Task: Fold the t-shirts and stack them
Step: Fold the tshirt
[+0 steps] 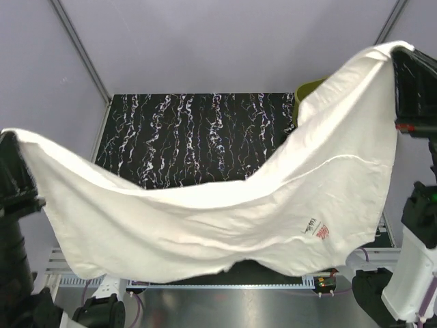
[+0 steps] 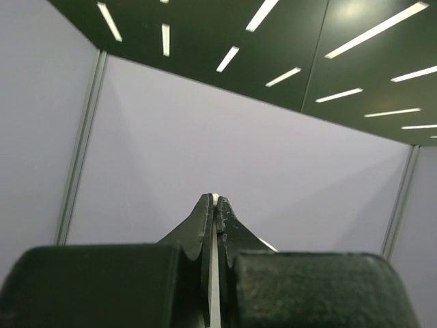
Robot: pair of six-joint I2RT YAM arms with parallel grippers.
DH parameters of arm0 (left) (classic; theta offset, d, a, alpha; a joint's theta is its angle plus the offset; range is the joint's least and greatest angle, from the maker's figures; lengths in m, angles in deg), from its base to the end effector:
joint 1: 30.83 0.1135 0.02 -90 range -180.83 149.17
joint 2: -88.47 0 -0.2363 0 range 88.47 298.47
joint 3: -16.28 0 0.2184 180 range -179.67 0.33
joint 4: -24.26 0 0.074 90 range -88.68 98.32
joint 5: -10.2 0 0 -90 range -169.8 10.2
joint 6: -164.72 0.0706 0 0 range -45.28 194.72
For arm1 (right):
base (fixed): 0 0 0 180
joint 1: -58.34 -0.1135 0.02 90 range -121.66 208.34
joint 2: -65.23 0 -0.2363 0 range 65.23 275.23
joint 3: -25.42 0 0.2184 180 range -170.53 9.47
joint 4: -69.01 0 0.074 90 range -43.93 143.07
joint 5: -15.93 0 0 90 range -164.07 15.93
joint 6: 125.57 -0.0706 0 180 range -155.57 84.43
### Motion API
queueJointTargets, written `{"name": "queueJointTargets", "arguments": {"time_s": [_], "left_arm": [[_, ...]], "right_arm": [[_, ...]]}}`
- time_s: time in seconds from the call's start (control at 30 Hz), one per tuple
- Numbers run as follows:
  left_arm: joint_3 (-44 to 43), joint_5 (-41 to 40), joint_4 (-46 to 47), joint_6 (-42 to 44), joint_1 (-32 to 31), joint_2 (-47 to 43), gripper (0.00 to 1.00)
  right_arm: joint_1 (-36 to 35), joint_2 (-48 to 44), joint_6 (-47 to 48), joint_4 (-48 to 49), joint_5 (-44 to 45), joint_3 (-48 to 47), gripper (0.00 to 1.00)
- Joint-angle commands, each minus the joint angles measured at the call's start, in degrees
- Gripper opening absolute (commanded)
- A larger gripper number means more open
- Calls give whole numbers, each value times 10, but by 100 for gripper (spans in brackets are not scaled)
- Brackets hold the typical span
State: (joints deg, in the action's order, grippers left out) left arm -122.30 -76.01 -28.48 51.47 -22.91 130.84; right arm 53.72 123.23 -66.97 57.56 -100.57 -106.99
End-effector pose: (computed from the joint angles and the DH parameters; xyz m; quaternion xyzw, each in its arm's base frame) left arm -0.0720 -0.0147 0.5892 -0.0768 0.3884 -0.1354 0.9082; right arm 0.0133 0.0327 0.6464 -0.1641 0.2730 0.3436 0.8835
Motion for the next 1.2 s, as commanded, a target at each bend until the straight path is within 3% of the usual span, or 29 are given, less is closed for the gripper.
{"name": "queueJointTargets", "arguments": {"time_s": [0.0, 0.17, 0.4, 0.6, 0.77, 0.9, 1.17], "left_arm": [[85, -19, -14, 16, -3, 51, 0], [215, -35, 37, 40, -3, 74, 0], [535, -78, 175, 75, -2, 88, 0], [708, -100, 284, 88, -2, 169, 0], [732, -117, 328, 102, 2, 331, 0], [703, -99, 332, 111, 8, 415, 0], [653, -92, 320, 112, 17, 489, 0]], "right_arm": [[-3, 85, -31, 9, 7, 43, 0], [-2, 190, -48, 36, 3, 73, 0], [-3, 317, -46, 125, 3, 169, 0], [-5, 424, -34, 173, -1, 231, 0], [-6, 528, -20, 167, -16, 220, 0], [-8, 583, 5, 126, -26, 187, 0], [-11, 641, 30, 58, -43, 135, 0]]}}
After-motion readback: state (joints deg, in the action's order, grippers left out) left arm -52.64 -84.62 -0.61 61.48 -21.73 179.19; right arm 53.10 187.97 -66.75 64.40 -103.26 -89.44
